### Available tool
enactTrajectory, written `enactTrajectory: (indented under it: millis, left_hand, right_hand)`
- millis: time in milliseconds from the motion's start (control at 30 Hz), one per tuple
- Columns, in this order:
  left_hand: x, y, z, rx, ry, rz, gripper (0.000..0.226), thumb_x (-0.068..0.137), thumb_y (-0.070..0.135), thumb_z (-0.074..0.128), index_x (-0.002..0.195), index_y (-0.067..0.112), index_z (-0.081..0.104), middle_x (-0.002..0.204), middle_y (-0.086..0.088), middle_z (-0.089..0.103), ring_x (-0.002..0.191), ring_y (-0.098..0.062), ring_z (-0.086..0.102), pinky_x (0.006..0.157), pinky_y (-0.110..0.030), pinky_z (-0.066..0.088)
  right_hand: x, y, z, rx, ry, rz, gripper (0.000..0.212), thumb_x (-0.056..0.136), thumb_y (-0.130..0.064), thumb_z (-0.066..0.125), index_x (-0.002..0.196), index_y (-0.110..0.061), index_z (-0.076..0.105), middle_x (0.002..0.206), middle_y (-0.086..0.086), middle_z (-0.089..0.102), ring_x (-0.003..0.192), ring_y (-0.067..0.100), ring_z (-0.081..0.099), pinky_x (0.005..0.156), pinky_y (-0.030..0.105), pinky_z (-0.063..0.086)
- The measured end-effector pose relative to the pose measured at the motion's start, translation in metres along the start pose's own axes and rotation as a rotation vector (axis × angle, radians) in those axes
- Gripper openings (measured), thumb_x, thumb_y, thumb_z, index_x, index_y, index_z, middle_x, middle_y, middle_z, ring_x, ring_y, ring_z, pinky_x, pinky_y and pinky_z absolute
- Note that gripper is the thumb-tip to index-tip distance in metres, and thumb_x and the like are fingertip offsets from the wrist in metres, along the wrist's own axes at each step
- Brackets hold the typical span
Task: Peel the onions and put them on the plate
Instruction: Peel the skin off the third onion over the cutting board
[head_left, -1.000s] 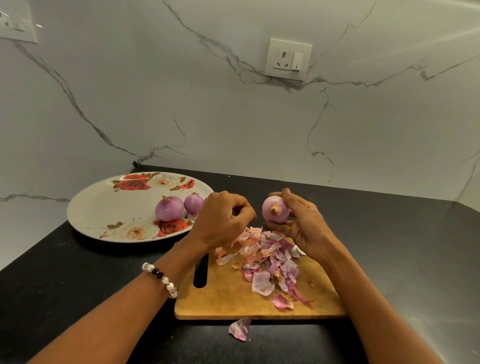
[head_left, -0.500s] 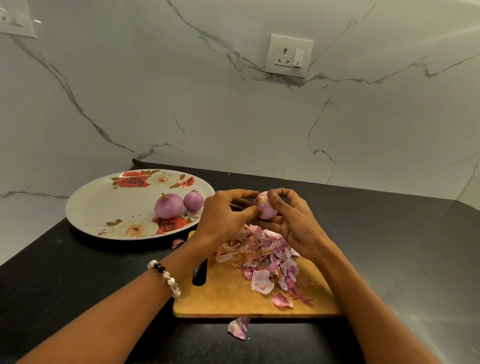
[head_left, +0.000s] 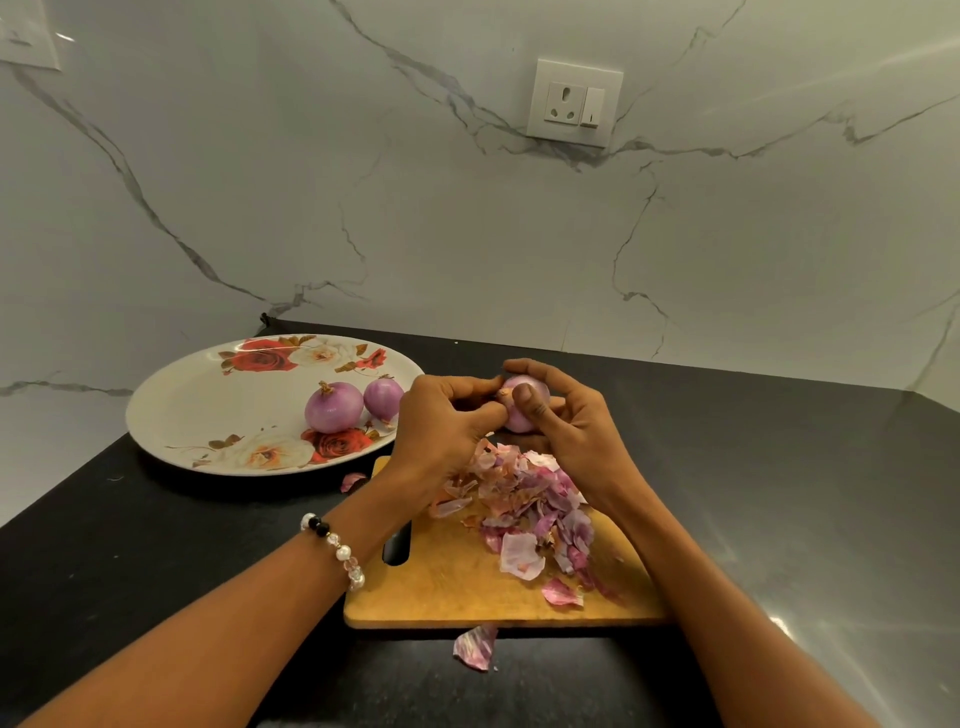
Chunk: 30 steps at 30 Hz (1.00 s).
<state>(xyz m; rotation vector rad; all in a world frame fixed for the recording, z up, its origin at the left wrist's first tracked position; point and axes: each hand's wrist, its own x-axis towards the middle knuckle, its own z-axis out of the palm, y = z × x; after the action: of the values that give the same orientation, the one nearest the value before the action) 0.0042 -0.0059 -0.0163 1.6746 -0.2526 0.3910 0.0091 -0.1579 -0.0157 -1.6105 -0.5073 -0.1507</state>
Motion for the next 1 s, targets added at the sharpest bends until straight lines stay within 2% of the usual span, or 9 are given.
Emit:
enactTrajectory:
  millis: [167,300,433,533,700,833,1000]
  left_hand:
    - [-0.0012,-0.0011,0.0016,0.091,0.071,0.032,0.026,0.084,0.012,0.069,0.11,0.012,0.07,0.095,0.001,0.072,0.08,-0.005,0.066,0.068,-0.013,0.054]
    - [0.0025,0.0001,-0.0035,0.106,0.061,0.041,0.025,0.084,0.006,0.066,0.108,0.011,0.071,0.097,-0.001,0.072,0.083,-0.006,0.067,0.07,-0.017,0.055]
    - [0.0019,0.0035,-0.0035,0.068,0.034,0.069,0.022,0.084,0.017,0.069,0.105,0.011,0.072,0.094,-0.001,0.073,0.082,-0.007,0.068,0.07,-0.018,0.056]
    - [-0.0001,0.0022,-0.0007,0.146,0.023,0.124,0.027,0.081,0.023,0.072,0.105,0.011,0.072,0.092,0.001,0.073,0.079,-0.005,0.068,0.068,-0.014,0.054]
    - [0.0005,0.002,-0.0025,0.27,0.046,0.227,0.022,0.082,0.02,0.071,0.101,0.009,0.073,0.088,-0.002,0.073,0.071,-0.004,0.065,0.066,-0.011,0.053]
    - [-0.0014,0.0017,-0.0017,0.318,0.08,0.281,0.017,0.082,0.017,0.072,0.096,0.008,0.074,0.082,-0.002,0.072,0.065,0.001,0.061,0.061,-0.005,0.049]
    - [-0.0018,0.0019,-0.0007,0.362,0.116,0.329,0.013,0.082,0.014,0.072,0.092,0.007,0.075,0.078,-0.003,0.072,0.061,0.001,0.058,0.061,-0.003,0.046]
  right_hand:
    - [-0.0008,0.0,0.0015,0.018,0.018,0.003,0.044,0.089,-0.026,0.059,0.13,-0.011,0.057,0.112,0.02,0.068,0.097,0.03,0.072,0.076,0.036,0.062]
    - [-0.0008,-0.0025,0.0012,0.098,0.031,0.038,0.043,0.087,-0.027,0.058,0.127,-0.012,0.057,0.113,0.02,0.067,0.097,0.032,0.072,0.075,0.033,0.062]
    - [0.0007,-0.0025,-0.0023,0.106,0.046,0.045,0.04,0.088,-0.027,0.057,0.126,-0.013,0.057,0.112,0.02,0.067,0.094,0.032,0.073,0.073,0.032,0.062]
    - [0.0005,-0.0008,-0.0035,0.077,0.035,0.039,0.039,0.088,-0.027,0.058,0.124,-0.014,0.058,0.111,0.019,0.069,0.093,0.031,0.073,0.074,0.034,0.062]
    - [0.001,0.0017,-0.002,0.038,0.025,0.028,0.042,0.085,-0.029,0.06,0.124,-0.014,0.058,0.114,0.022,0.066,0.097,0.03,0.072,0.076,0.038,0.062]
    - [0.001,0.0054,0.001,0.002,0.028,0.015,0.038,0.084,-0.033,0.061,0.12,-0.021,0.059,0.118,0.023,0.064,0.101,0.029,0.071,0.078,0.041,0.062]
    - [0.0003,0.0051,0.002,0.02,0.028,0.028,0.038,0.084,-0.032,0.061,0.12,-0.02,0.059,0.12,0.023,0.062,0.102,0.03,0.07,0.077,0.037,0.062]
